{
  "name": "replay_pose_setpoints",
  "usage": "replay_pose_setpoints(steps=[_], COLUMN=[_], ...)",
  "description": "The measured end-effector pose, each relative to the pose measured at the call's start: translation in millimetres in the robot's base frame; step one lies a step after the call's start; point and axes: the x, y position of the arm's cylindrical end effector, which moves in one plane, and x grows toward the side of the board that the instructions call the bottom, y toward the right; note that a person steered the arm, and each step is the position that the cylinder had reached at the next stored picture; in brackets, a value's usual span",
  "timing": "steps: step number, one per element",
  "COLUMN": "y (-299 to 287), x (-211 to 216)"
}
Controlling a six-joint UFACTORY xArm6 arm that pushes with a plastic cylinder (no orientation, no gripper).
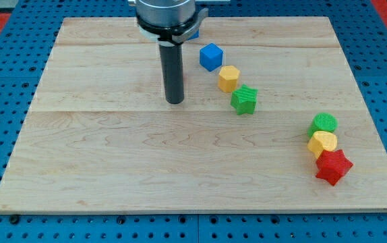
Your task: Move the red circle diagonal to the blue cube
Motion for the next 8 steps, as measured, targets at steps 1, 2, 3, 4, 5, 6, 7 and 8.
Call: replay_pose_setpoints(steps=[1,2,3,4,5,6,7,8], y=[34.6,15.9,-25.8,-40.1,-85.3,-66.8,-61.4,-52.9], x=[-42.5,-67.6,-62.5,-26.8,-16.3,-56.8,-90.6,-66.2])
